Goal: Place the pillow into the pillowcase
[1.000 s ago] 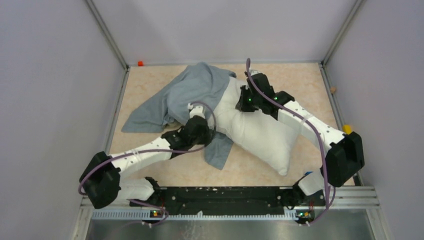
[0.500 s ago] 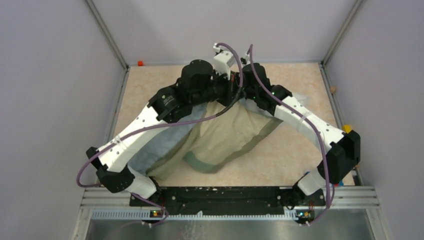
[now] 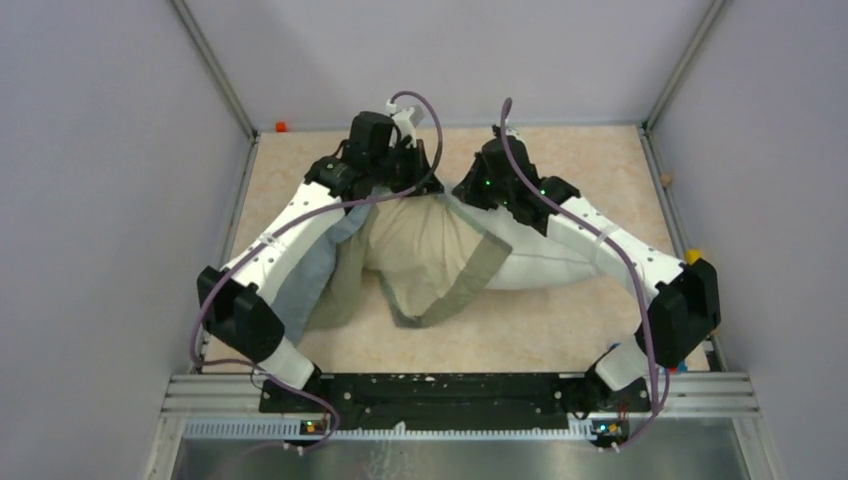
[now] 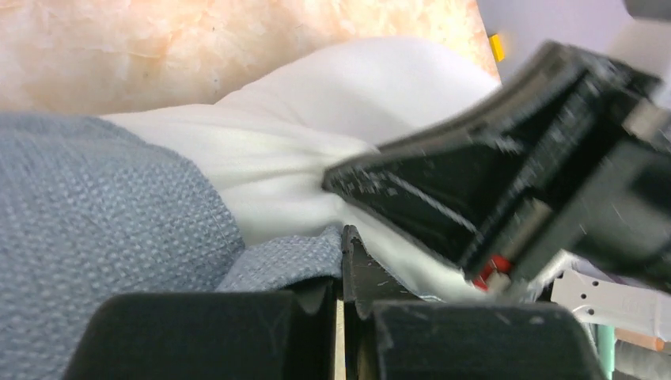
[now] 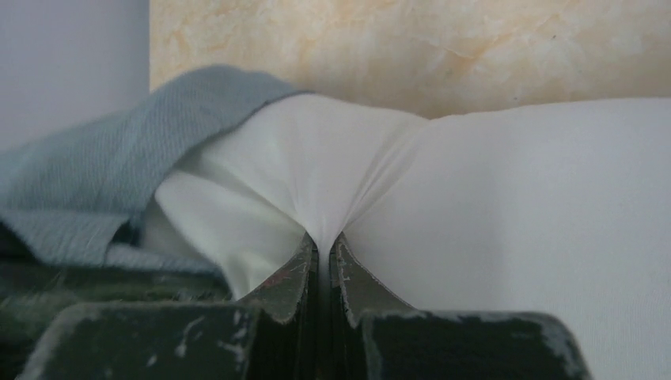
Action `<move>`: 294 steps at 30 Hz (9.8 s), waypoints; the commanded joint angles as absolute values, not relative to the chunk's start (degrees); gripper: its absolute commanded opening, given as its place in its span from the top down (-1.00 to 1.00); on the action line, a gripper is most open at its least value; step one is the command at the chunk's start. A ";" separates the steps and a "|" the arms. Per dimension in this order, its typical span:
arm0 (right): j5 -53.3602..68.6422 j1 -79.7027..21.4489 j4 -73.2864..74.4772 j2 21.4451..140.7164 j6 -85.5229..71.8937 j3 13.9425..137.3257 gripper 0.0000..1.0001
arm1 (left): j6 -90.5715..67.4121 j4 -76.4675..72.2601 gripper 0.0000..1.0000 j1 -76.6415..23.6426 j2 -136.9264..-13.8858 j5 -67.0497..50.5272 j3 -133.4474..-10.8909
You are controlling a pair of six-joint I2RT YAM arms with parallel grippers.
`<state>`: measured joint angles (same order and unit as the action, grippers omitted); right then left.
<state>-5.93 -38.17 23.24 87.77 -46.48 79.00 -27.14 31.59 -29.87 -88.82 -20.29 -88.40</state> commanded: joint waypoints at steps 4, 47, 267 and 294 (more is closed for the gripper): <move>4.74 -37.05 21.32 91.48 -46.40 88.97 1.00 | -27.53 23.79 0.69 -26.68 -101.39 -27.98 -99.85; 25.94 -17.94 11.96 131.01 -56.24 92.72 1.00 | -12.79 11.31 1.00 -48.74 -92.90 5.86 -95.64; -70.16 -71.49 26.74 115.04 -1.60 81.25 1.00 | -14.80 36.01 -0.98 -19.90 -76.96 0.29 -87.38; 18.23 -15.61 30.21 103.81 -19.87 81.82 1.00 | -17.85 26.56 -0.98 -20.91 -73.17 -10.33 -80.99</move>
<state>16.14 -12.47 33.08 100.51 -20.80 82.94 -18.09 29.10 -20.71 -69.73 -14.04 -85.52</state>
